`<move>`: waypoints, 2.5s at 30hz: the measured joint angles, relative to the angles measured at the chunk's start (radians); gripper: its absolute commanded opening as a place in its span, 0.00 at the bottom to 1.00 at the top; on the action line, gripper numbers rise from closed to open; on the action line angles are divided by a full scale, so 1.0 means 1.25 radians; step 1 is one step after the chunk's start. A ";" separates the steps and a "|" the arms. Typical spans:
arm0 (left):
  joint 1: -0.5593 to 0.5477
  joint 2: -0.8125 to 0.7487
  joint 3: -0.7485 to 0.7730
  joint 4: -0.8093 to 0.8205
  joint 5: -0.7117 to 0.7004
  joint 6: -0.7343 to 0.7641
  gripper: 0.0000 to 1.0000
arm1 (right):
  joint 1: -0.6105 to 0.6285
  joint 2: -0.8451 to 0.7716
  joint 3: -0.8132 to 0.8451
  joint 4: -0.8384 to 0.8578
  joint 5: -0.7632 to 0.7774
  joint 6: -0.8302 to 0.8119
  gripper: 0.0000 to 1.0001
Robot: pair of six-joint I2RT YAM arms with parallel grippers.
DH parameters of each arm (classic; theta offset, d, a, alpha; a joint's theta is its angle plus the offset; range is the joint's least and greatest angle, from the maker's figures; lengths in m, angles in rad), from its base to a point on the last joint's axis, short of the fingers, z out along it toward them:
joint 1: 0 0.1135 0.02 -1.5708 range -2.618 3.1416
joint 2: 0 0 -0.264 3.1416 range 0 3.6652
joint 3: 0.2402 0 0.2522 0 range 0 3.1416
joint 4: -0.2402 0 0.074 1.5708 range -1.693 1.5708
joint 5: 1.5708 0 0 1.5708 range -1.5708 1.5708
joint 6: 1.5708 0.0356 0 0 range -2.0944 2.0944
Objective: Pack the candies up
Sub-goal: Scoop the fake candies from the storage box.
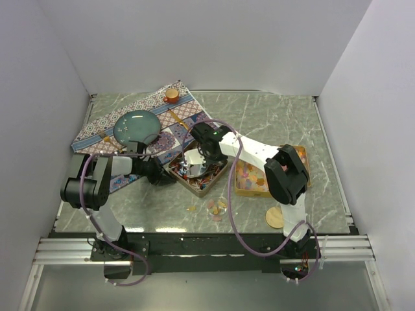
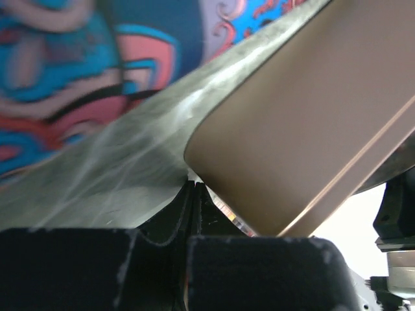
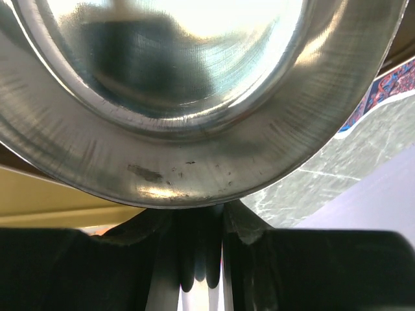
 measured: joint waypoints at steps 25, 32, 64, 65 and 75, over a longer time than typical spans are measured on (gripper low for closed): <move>-0.027 0.022 0.005 0.009 0.028 -0.006 0.01 | -0.032 -0.030 -0.121 0.152 -0.160 0.269 0.00; -0.027 0.031 0.015 0.001 0.033 -0.005 0.01 | -0.034 -0.069 -0.187 0.240 -0.178 0.315 0.00; -0.022 0.073 0.100 -0.064 0.019 0.059 0.01 | -0.046 -0.153 -0.264 0.292 -0.213 0.467 0.00; -0.021 0.074 0.106 -0.068 0.017 0.063 0.01 | -0.046 -0.153 -0.261 0.289 -0.213 0.469 0.00; 0.001 0.094 0.149 -0.117 0.016 0.125 0.01 | -0.043 -0.168 -0.341 0.388 -0.215 0.490 0.00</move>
